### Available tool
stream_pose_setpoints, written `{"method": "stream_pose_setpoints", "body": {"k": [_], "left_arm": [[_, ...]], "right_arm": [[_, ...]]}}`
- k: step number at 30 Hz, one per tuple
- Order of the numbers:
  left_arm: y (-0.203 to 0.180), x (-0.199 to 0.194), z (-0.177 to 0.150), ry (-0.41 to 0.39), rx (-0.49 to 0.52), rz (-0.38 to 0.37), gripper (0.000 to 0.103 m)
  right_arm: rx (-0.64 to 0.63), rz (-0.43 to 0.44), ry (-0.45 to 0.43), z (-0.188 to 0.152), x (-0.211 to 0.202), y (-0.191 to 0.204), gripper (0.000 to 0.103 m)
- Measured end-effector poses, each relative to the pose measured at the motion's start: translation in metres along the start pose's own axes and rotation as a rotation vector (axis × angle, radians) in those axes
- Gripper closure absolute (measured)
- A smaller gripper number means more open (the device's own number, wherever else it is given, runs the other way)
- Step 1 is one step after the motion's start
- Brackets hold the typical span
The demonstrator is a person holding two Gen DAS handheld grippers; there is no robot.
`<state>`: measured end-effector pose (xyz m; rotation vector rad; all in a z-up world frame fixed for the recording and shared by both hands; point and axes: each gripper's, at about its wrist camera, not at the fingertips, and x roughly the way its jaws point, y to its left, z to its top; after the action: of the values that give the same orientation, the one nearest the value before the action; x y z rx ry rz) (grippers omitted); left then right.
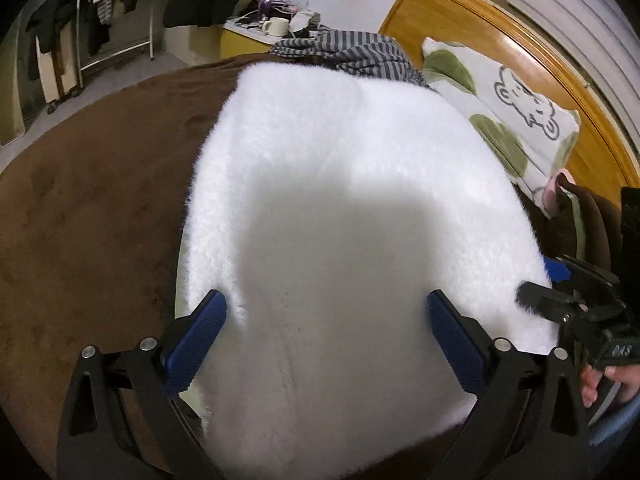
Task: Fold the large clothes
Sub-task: 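Lower the cardigan onto the green clothes stack and open both tools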
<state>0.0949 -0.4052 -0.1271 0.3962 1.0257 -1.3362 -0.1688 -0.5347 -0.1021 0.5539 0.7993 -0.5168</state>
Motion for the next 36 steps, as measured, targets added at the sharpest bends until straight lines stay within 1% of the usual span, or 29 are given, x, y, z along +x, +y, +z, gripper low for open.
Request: {"method": "stream_pose_setpoints", "body": {"k": [5, 9, 14, 17, 21, 23, 24, 25, 26, 28, 31, 34, 36], "left_arm": [[0.014, 0.007, -0.002, -0.012, -0.010, -0.057, 0.006], [0.013, 0.012, -0.004, -0.026, -0.008, -0.065, 0.006], [0.008, 0.008, -0.006, -0.043, 0.000, -0.036, 0.006], [0.002, 0.004, -0.003, -0.048, 0.001, -0.003, 0.006], [-0.002, -0.004, 0.000, -0.043, -0.012, 0.030, 0.006], [-0.005, -0.013, 0.004, -0.037, -0.020, 0.059, 0.007], [-0.007, -0.017, 0.006, -0.037, -0.021, 0.072, 0.007], [-0.009, -0.023, 0.007, -0.038, -0.021, 0.085, 0.007], [-0.011, -0.028, 0.008, -0.041, -0.020, 0.095, 0.007], [-0.016, -0.048, 0.010, -0.070, -0.014, 0.138, 0.006], [-0.022, -0.076, 0.008, -0.106, -0.024, 0.176, 0.006], [-0.028, -0.107, 0.000, -0.148, -0.045, 0.182, 0.006], [-0.035, -0.124, -0.007, -0.165, -0.053, 0.189, 0.006]], "right_arm": [[0.000, 0.008, 0.001, -0.002, 0.005, -0.004, 0.028], [-0.011, -0.002, -0.004, -0.002, 0.004, -0.001, 0.028], [-0.006, -0.004, -0.008, -0.001, 0.003, -0.001, 0.028], [-0.009, -0.022, -0.023, 0.000, 0.000, 0.000, 0.023], [0.029, -0.041, -0.022, 0.003, -0.006, 0.000, 0.019], [0.043, -0.064, -0.019, 0.004, -0.011, 0.003, 0.016], [0.042, -0.084, -0.020, 0.004, -0.015, 0.005, 0.012], [0.035, -0.098, -0.023, 0.004, -0.018, 0.007, 0.005], [0.020, -0.115, -0.033, 0.004, -0.024, 0.013, 0.005], [-0.004, -0.134, -0.045, 0.002, -0.037, 0.024, 0.005], [-0.001, -0.167, -0.058, -0.003, -0.054, 0.036, 0.005], [0.011, -0.186, -0.067, -0.010, -0.074, 0.048, 0.005], [0.025, -0.181, -0.085, -0.019, -0.089, 0.056, 0.005]]}}
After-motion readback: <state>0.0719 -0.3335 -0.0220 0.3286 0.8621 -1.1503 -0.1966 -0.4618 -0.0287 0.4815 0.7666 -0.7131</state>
